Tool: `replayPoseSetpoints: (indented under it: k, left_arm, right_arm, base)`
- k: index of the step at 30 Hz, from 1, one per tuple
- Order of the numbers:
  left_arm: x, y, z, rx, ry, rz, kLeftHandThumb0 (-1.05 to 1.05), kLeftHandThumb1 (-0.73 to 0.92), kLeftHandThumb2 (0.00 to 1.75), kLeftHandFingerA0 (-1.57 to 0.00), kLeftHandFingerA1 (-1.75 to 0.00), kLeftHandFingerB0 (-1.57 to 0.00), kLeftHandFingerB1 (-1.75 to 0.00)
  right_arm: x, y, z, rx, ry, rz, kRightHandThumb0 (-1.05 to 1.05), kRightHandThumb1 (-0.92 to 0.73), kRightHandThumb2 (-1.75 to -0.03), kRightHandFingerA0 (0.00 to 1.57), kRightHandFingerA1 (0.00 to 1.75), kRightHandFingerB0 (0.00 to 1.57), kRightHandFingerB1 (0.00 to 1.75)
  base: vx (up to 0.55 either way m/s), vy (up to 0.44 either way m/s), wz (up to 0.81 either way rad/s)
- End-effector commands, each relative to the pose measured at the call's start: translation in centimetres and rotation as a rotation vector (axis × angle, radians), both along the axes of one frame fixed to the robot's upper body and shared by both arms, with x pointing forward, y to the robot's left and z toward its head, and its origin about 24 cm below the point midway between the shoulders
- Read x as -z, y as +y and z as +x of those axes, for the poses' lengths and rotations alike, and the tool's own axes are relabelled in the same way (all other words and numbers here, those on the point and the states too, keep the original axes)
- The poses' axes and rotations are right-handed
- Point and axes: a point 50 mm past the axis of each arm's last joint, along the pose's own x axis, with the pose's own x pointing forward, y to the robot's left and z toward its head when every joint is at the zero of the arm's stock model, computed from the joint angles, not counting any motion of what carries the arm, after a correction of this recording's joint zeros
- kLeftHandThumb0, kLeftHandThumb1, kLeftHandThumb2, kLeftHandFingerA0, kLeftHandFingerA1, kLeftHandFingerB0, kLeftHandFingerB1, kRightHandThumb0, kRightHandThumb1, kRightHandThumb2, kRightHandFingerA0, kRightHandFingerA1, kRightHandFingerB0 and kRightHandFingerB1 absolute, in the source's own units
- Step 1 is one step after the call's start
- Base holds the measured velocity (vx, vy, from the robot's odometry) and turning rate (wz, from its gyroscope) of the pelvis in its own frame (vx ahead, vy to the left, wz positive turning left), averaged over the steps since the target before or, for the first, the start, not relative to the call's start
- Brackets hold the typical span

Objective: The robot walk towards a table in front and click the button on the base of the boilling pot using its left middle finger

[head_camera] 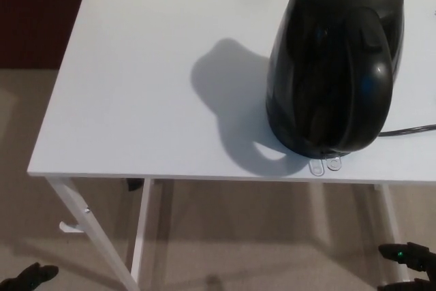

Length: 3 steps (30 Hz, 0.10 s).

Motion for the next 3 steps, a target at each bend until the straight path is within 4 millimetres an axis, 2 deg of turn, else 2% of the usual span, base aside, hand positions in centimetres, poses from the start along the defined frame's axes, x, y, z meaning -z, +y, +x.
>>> replayPoseSetpoints:
  k: [1, 3]
  left_arm:
    - [-0.13, 0.68, -0.21, -0.011, 0.014, 0.026, -0.33, 0.37, 0.86, -0.28, -0.55, -0.01, -0.44]
    - [-0.11, 0.69, -0.2, -0.012, 0.017, 0.028, -0.33, 0.37, 0.86, -0.28, -0.55, 0.0, -0.43]
  right_arm:
    - [0.01, -0.47, -0.24, 0.004, 0.009, -0.02, -0.26, -0.55, -0.56, 0.52, 0.39, 0.33, 0.33]
    - [0.03, -0.49, -0.23, 0.003, 0.012, -0.022, -0.26, -0.55, -0.56, 0.52, 0.39, 0.33, 0.33]
  base:
    - [0.0, 0.0, 0.0]
    - [0.0, 0.0, 0.0]
